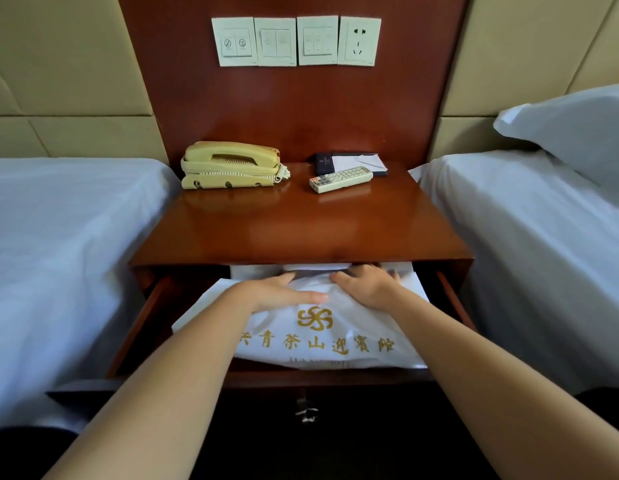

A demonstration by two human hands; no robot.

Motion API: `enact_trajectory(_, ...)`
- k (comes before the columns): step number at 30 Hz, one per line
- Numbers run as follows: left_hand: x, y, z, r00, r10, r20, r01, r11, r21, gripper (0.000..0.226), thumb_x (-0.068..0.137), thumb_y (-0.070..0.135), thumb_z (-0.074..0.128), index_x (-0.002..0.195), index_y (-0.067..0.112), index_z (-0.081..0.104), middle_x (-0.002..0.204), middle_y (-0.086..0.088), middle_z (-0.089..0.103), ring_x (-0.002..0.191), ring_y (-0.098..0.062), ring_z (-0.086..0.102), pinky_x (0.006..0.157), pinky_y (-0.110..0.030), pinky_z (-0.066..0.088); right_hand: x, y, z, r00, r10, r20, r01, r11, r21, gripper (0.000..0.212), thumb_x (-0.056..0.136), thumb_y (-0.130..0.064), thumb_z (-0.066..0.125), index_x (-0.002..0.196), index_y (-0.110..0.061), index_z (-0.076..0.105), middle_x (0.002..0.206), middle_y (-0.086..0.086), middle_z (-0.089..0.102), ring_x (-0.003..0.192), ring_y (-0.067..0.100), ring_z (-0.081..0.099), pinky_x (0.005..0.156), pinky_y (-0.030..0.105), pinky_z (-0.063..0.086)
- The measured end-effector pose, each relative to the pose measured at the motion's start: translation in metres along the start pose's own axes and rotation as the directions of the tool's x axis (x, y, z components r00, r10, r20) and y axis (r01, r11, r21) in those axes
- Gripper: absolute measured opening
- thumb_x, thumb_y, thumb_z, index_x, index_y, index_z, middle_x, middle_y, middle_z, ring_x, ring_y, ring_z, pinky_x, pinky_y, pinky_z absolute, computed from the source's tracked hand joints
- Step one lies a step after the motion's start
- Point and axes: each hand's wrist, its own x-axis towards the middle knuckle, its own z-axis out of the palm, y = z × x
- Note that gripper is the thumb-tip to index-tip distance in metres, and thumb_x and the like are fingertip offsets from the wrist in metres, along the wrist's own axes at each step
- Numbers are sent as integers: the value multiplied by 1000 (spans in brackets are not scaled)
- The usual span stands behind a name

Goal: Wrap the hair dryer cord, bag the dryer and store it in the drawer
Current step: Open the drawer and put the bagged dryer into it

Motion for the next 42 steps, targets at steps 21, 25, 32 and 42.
enact_trajectory(21, -59, -30, 33, 943, 242, -227, -112, 875, 470, 105, 53, 93, 11, 146, 49, -4, 161, 11, -6, 148, -12, -7, 115, -50, -1, -89, 22, -7, 972, -198, 124, 216, 964, -157, 86, 77, -73, 45, 145, -48, -1, 158, -9, -12, 147, 23, -10, 114, 58, 6)
enact_trajectory(25, -63, -42, 22, 954, 273, -124, -160, 814, 559, 111, 38, 100, 6, 137, 56, -22, 158, 14, -20, 146, -13, -18, 114, -51, -4, -88, 50, -13, 962, -215, 169, 240, 960, -144, 97, 67, -76, 54, 135, -60, -14, 158, -8, -17, 146, 25, -11, 116, 54, 11)
enact_trajectory(32, -30, -52, 11, 965, 180, -191, -6, 743, 669, 100, 71, 83, 37, 129, 48, -37, 154, 11, -31, 144, -18, -24, 113, -60, -2, -57, 46, -3, 974, -207, 91, 225, 920, -320, 115, 66, -75, 58, 143, -40, -22, 159, 5, -11, 147, 26, -4, 114, 51, 21)
enact_trajectory(42, -51, -59, -6, 937, 163, -308, -31, 919, 393, 56, 97, 44, 41, 149, 28, 27, 158, 3, 25, 145, -16, 23, 114, -32, 24, -72, 48, -23, 959, -282, 7, 282, 958, -48, 65, 87, -56, 47, 145, -32, 30, 156, -5, 24, 144, 11, 18, 117, 29, 17)
